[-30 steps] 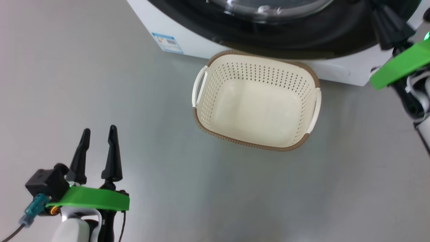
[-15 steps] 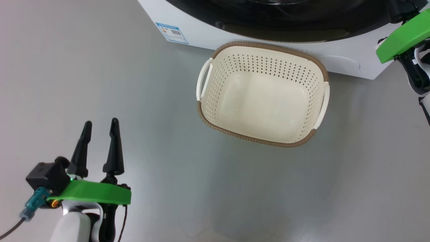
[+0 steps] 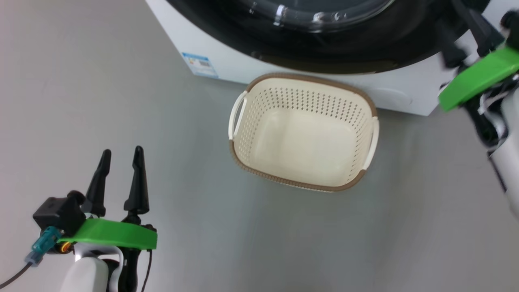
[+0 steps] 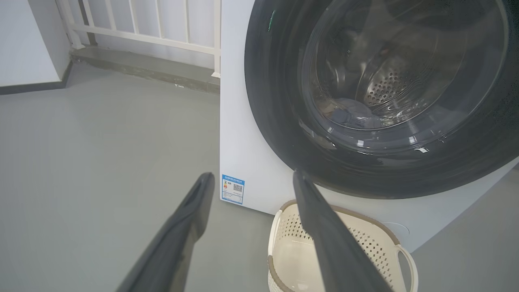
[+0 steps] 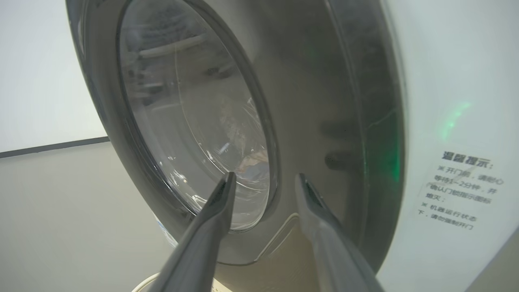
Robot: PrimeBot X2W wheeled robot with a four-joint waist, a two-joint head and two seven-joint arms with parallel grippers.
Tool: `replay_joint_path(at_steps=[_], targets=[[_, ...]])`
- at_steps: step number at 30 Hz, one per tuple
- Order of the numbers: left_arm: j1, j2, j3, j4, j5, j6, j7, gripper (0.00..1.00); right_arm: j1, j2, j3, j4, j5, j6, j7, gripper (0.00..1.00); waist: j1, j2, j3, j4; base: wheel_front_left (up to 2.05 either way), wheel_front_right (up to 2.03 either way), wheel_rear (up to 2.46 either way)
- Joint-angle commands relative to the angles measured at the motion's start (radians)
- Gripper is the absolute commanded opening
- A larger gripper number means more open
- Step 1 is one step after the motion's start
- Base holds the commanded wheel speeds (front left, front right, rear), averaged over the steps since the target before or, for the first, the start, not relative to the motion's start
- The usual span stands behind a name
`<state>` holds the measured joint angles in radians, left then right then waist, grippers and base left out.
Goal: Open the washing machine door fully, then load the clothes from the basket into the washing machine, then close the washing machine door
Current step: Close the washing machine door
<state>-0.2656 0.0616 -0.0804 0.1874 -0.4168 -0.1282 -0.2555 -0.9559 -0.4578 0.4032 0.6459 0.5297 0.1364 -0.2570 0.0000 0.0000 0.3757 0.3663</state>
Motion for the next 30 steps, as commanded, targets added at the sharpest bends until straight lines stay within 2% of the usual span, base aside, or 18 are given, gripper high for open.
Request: replay_joint_path(at_steps=[1,14,20,30], targets=[[0.002,0.039,0.031,-0.017,0.0,-0.002,-0.006,1.0,0.042,0.019,-0.002,-0.039,-0.01,-0.006,-0.005,1.0,0.0,0.0,-0.041,-0.033,0.0,0.0,0.0],[0.033,0.081,0.022,-0.004,0.021,-0.002,-0.006,1.0,0.333,0.095,-0.129,-0.227,-0.041,-0.006,-0.005,1.0,0.0,0.0,-0.194,-0.189,0.0,0.0,0.0],[0.053,0.082,0.027,-0.006,0.021,-0.002,-0.006,1.0,0.449,0.116,-0.164,-0.286,-0.045,-0.006,-0.005,1.0,0.0,0.0,-0.243,-0.256,0.0,0.0,0.0],[0.087,0.09,0.039,-0.006,0.01,-0.002,-0.006,1.0,0.598,0.143,-0.19,-0.368,-0.065,-0.006,-0.005,1.0,0.0,0.0,-0.287,-0.328,0.0,0.0,0.0]])
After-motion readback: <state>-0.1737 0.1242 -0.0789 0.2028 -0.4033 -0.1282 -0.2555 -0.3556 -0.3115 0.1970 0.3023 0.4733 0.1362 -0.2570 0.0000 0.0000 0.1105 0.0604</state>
